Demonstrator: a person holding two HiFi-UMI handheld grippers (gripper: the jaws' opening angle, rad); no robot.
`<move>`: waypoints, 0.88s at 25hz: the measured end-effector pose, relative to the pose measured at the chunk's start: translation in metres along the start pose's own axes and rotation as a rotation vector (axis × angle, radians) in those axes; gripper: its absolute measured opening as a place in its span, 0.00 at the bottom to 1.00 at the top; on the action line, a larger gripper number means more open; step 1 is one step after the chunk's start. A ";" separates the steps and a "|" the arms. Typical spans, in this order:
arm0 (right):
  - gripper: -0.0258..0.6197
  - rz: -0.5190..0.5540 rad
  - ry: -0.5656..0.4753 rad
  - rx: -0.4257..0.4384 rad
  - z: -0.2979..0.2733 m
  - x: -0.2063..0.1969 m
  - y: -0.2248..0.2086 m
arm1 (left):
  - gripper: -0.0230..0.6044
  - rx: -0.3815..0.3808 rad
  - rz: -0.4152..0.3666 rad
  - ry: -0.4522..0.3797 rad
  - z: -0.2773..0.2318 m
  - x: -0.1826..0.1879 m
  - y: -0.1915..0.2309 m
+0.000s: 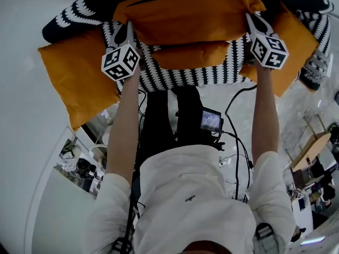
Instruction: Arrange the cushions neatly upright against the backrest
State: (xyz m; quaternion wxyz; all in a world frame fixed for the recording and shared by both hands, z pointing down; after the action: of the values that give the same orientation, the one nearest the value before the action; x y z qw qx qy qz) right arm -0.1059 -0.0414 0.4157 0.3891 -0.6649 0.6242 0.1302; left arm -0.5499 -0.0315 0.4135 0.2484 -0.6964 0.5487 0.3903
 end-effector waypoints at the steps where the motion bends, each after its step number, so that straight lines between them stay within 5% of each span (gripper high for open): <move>1: 0.10 0.000 -0.007 0.003 0.002 0.002 0.000 | 0.05 0.000 0.003 -0.005 0.001 0.001 -0.001; 22: 0.10 0.050 -0.074 0.121 -0.003 0.014 0.081 | 0.05 0.065 0.008 -0.134 0.042 0.028 0.071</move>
State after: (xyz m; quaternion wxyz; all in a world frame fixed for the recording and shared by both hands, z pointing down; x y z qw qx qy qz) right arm -0.1794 -0.0468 0.3800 0.4479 -0.6191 0.6326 0.1262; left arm -0.6264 -0.0347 0.3724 0.3056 -0.6582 0.5458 0.4189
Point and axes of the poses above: the fingertips, and each gripper's own axes: z backward along the fingers, y to its left, x out of its top, the point moved 8 cm from there along z, backward along the fingers, and after that the axes turned 13 degrees about -z, right-handed, at the moved point
